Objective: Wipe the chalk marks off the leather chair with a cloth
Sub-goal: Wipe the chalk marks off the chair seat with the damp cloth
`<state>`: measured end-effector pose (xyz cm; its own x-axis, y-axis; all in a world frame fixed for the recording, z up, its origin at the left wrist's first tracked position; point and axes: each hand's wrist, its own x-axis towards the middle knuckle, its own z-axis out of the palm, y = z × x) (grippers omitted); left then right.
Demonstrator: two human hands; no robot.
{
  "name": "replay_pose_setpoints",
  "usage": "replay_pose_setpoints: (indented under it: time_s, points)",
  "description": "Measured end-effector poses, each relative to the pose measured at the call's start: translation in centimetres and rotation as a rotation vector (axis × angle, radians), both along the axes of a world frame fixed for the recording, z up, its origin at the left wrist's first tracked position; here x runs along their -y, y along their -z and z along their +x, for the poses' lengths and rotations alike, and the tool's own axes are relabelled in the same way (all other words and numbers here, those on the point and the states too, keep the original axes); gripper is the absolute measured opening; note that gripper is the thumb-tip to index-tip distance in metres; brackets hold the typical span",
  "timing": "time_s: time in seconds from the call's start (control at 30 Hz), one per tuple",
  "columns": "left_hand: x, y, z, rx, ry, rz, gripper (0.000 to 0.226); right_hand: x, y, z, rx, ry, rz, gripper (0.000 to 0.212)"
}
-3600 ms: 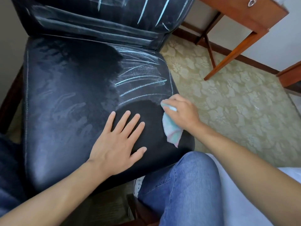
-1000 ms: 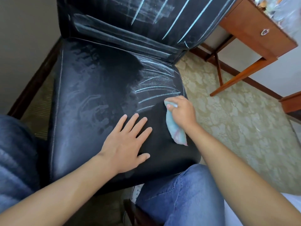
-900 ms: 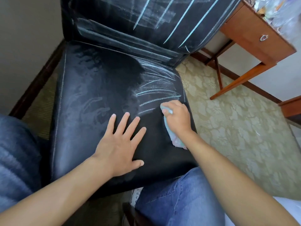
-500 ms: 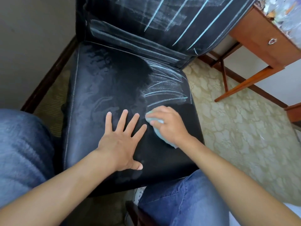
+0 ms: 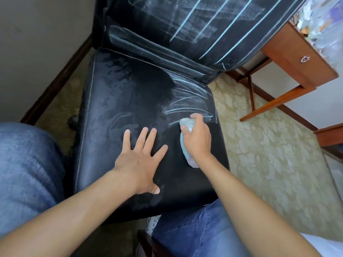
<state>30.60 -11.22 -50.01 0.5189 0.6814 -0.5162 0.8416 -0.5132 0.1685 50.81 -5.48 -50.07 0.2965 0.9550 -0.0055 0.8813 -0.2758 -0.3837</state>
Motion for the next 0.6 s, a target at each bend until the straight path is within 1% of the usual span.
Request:
replay_pose_setpoints:
  time_s: [0.03, 0.1, 0.13, 0.17, 0.23, 0.27, 0.3, 0.37, 0.4, 0.43, 0.47, 0.5, 0.57, 0.6]
  points:
    - [-0.1, -0.1, -0.1, 0.003, -0.001, -0.008, 0.122, 0.5, 0.0, -1.1, 0.002, -0.141, -0.005, 0.034]
    - [-0.2, -0.1, -0.1, 0.007, -0.006, -0.019, 0.123, 1.9, 0.0, -2.2, 0.007, -0.496, -0.037, 0.031]
    - [-0.3, -0.2, -0.1, 0.004, -0.006, -0.023, 0.123, 1.7, -0.2, -1.8, 0.027, -0.574, -0.039, 0.03]
    - [-0.4, -0.2, -0.1, -0.002, -0.001, -0.029, 0.122, 0.7, -0.3, -1.0, 0.047, -0.519, -0.025, 0.028]
    - [-0.4, -0.3, 0.0, -0.008, 0.005, -0.031, 0.121, -0.9, -0.5, -0.2, 0.018, -0.2, 0.015, 0.025]
    - [-0.4, -0.2, 0.0, -0.011, 0.0, -0.027, 0.12, -1.2, -0.3, -0.4, 0.008, -0.112, 0.023, 0.023]
    - [-0.4, -0.1, -0.1, -0.014, 0.001, -0.025, 0.12, -0.9, -0.2, -1.0, 0.019, -0.152, 0.026, 0.023]
    - [-0.4, -0.1, -0.1, -0.01, 0.004, -0.036, 0.121, 0.1, -0.4, -2.2, 0.018, -0.381, 0.003, 0.025]
    - [-0.4, -0.1, -0.1, -0.005, -0.004, -0.042, 0.121, 0.6, -0.4, -2.2, 0.04, -0.497, -0.016, 0.026]
    - [-0.4, -0.1, 0.0, -0.005, -0.005, -0.045, 0.121, 0.5, -0.6, -1.6, 0.103, -0.54, -0.045, 0.025]
    - [-0.4, -0.1, 0.0, -0.008, 0.0, -0.045, 0.12, -0.2, -0.7, -0.6, 0.166, -0.475, -0.052, 0.021]
    - [-0.4, -0.1, 0.0, -0.011, 0.003, -0.042, 0.12, -1.2, -0.7, 0.4, 0.186, -0.317, -0.043, 0.017]
    - [-0.4, 0.0, 0.1, -0.005, -0.008, -0.03, 0.119, -2.6, -0.7, 1.4, 0.13, 0.025, 0.045, 0.016]
    - [-0.4, 0.1, 0.0, -0.003, -0.011, -0.031, 0.119, -2.4, -0.4, 0.9, 0.106, 0.066, 0.076, 0.016]
